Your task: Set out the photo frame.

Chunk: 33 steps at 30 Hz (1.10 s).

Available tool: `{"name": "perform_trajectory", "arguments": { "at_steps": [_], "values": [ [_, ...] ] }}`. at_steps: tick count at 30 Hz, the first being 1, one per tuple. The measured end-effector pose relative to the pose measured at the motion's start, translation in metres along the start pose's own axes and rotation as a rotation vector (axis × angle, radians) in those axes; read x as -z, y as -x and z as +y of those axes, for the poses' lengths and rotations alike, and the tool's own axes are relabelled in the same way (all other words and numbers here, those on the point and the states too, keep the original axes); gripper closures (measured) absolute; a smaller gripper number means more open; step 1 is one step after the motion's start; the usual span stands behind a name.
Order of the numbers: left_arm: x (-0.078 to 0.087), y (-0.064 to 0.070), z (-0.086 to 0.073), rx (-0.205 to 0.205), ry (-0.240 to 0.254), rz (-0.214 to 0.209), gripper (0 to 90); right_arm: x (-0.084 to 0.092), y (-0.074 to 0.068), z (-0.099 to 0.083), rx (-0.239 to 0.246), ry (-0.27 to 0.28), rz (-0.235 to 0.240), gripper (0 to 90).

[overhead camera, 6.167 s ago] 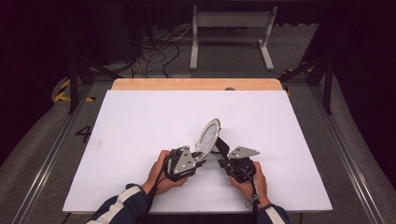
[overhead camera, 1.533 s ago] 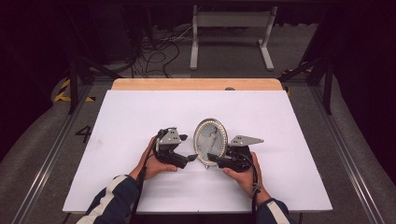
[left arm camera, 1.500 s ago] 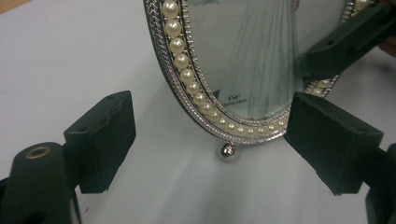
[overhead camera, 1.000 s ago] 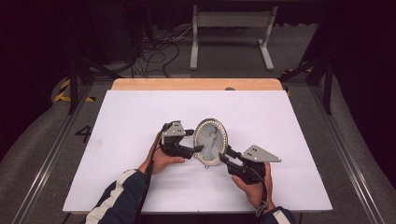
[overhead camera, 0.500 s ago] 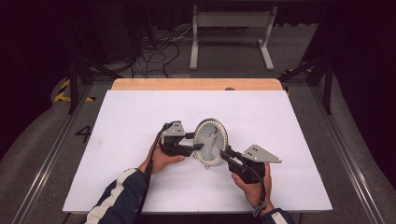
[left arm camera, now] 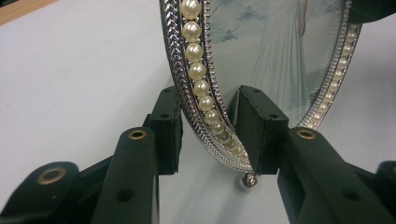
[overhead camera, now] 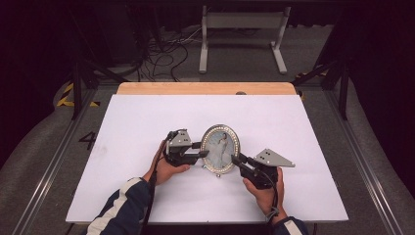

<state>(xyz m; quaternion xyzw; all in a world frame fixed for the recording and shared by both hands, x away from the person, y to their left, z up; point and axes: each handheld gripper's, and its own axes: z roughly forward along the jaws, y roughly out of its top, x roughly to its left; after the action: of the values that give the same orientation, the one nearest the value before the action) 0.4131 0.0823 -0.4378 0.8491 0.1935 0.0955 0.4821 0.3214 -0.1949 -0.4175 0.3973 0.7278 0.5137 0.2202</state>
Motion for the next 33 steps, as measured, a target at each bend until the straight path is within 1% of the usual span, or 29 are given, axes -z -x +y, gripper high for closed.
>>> {"name": "perform_trajectory", "arguments": {
  "at_steps": [7, 10, 11, 15, 16, 17, 18, 21, 23, 25, 26, 27, 29, 31, 33],
  "values": [
    [0.005, 0.0, -0.003, 0.017, -0.001, -0.005, 63.0, -0.003, 0.0, 0.002, 0.004, 0.0, 0.006, 76.8],
    [0.008, 0.002, -0.003, 0.01, -0.003, -0.005, 63.1, -0.003, 0.001, 0.002, 0.004, -0.002, 0.005, 76.4],
    [0.01, 0.003, -0.003, -0.001, -0.008, 0.0, 63.2, -0.003, 0.001, 0.002, 0.005, -0.003, 0.004, 76.0],
    [0.012, 0.003, -0.004, -0.004, -0.007, -0.004, 63.6, -0.004, 0.001, 0.003, 0.014, -0.003, -0.002, 75.6],
    [0.012, 0.004, -0.004, -0.003, -0.008, 0.001, 63.4, -0.004, 0.0, 0.003, 0.016, -0.005, -0.003, 75.6],
    [0.011, 0.004, -0.004, -0.009, -0.005, 0.005, 62.9, -0.004, 0.0, 0.003, 0.021, -0.004, -0.004, 75.6],
    [0.011, 0.004, -0.004, -0.006, 0.004, 0.006, 61.1, -0.004, -0.001, 0.003, 0.025, -0.005, -0.007, 75.5],
    [0.012, 0.005, -0.002, -0.016, 0.031, 0.025, 56.0, -0.003, -0.003, 0.003, 0.034, -0.008, -0.013, 75.5],
    [0.013, 0.005, -0.001, -0.012, 0.05, 0.035, 54.7, -0.002, -0.003, 0.003, 0.044, -0.012, -0.015, 75.1],
    [0.015, 0.004, -0.001, 0.003, 0.075, 0.041, 54.5, 0.0, -0.005, 0.003, 0.052, -0.015, -0.014, 75.3],
    [0.015, 0.003, -0.001, 0.01, 0.093, 0.025, 56.2, 0.001, -0.006, 0.003, 0.058, -0.016, -0.014, 75.5],
    [0.016, 0.002, -0.001, 0.011, 0.101, 0.019, 59.5, 0.002, -0.007, 0.004, 0.064, -0.017, -0.014, 75.9],
    [0.015, 0.002, -0.001, 0.008, 0.104, 0.03, 62.7, 0.002, -0.008, 0.004, 0.065, -0.016, -0.019, 76.1],
    [0.016, 0.001, -0.001, 0.014, 0.106, 0.033, 67.1, 0.003, -0.009, 0.004, 0.061, -0.014, -0.025, 76.4],
    [0.016, 0.001, -0.002, 0.011, 0.103, 0.029, 68.3, 0.004, -0.01, 0.003, 0.057, -0.011, -0.027, 76.8]
  ]
}}
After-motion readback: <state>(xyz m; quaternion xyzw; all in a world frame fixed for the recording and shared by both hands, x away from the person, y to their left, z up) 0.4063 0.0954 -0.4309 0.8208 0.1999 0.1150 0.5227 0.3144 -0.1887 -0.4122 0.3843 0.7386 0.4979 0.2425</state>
